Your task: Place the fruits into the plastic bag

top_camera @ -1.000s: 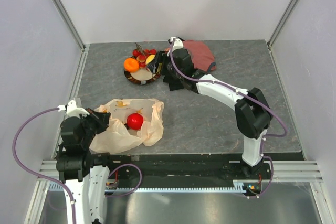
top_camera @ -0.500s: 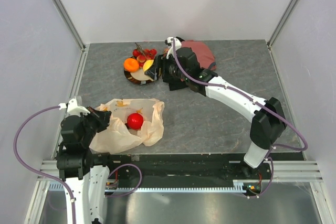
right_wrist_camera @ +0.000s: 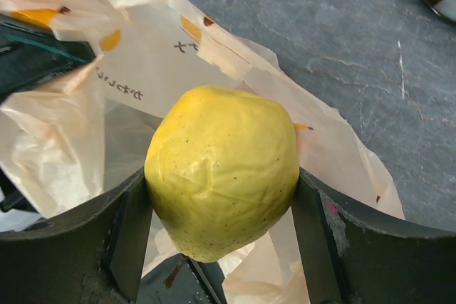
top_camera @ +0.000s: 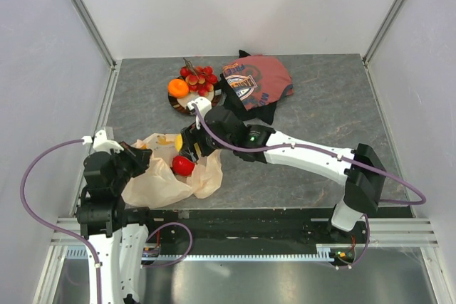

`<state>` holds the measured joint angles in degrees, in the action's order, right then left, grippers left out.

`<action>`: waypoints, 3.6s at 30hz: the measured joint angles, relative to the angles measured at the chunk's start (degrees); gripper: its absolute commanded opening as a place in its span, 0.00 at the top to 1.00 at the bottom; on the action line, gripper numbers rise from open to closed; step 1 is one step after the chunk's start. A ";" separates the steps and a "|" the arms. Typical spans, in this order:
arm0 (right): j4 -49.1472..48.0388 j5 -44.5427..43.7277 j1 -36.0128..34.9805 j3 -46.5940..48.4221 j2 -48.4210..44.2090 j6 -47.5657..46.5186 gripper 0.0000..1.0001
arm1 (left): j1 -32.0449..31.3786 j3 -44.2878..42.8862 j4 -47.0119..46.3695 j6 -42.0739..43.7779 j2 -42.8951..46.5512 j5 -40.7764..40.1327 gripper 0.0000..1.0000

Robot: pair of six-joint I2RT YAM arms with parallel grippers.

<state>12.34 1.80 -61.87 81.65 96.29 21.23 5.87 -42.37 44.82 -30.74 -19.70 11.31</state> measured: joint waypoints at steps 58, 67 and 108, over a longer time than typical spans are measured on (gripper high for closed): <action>6.99 7.28 -5.05 8.17 20.15 -2.69 0.09 | -0.37 0.59 -1.51 -1.20 -0.61 2.78 0.98; 5.90 7.19 -4.17 7.78 19.32 -2.93 0.02 | -0.37 0.59 -1.51 -1.20 -0.61 2.75 0.99; -5.03 -12.55 17.97 19.19 19.50 2.34 0.36 | -0.39 0.59 -2.82 -2.95 -2.10 -1.97 0.99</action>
<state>7.31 -10.74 -43.90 100.84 115.79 23.57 5.48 -41.78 42.00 -33.69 -21.80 9.34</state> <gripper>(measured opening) 0.655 0.022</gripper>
